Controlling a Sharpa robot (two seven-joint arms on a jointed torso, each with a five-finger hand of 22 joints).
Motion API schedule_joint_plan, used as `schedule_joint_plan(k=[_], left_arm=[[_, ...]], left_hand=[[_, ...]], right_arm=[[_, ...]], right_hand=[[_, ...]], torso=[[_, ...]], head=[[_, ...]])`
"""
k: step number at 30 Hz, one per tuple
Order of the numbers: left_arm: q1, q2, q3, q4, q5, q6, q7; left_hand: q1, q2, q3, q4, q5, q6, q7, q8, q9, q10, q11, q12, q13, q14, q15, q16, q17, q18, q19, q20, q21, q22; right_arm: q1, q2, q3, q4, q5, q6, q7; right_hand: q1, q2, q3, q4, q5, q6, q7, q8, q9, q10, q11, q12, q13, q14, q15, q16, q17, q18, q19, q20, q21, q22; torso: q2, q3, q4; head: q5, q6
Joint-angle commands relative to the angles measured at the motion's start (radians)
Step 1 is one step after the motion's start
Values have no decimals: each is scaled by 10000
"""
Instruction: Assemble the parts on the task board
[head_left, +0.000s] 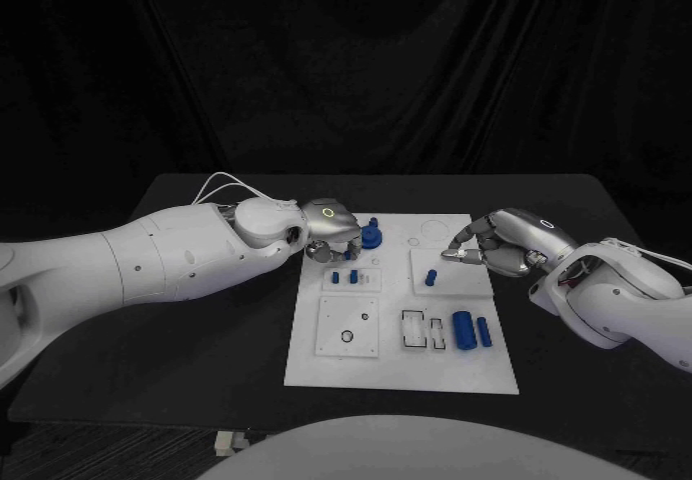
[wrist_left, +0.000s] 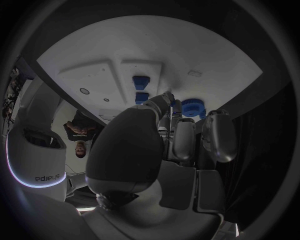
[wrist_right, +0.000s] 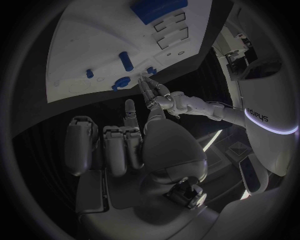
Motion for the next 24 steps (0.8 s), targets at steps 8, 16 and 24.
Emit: schedule_joint_plan(k=[8, 16, 24], left_arm=[[-68, 80, 5, -65, -2, -155, 95], [-140, 117, 5, -139, -2, 14, 100], [-199, 132, 5, -159, -2, -9, 127]], left_hand=[[-87, -23, 68, -22, 52, -146, -28, -102, -35, 140, -17, -66, -11, -125, 7, -149, -188, 120, -135, 15, -160, 1633], [-110, -52, 88, -44, 68, -277, -60, -189, -67, 136, -24, -107, -24, -215, 16, -279, -387, 141, -205, 20, -294, 1601], [-113, -43, 102, -51, 69, -303, -72, -207, -73, 150, -35, -110, -23, -252, 19, -335, -475, 153, -241, 22, -364, 1584]], right_arm=[[-27, -19, 5, 40, -4, 13, -56], [-28, -23, 5, 48, -4, 31, -73], [-32, -5, 5, 28, -4, 53, -96]], right_hand=[[48, 74, -76, -7, 30, 105, -1, 21, 7, 905, 1, -56, 2359, 966, -60, -68, 2437, 106, 117, -8, -32, 1972], [50, 78, -77, -8, 31, 107, -2, 21, 7, 907, 0, -53, 2362, 965, -61, -69, 2436, 108, 113, -8, -40, 1970], [56, 89, -78, -10, 33, 111, -3, 22, 7, 907, -1, -54, 2361, 965, -61, -71, 2434, 109, 110, -9, -48, 1967]], torso=[[2, -1, 5], [-2, -1, -2], [4, 0, 5]], head=[[-7, -2], [-9, -2], [6, -2]])
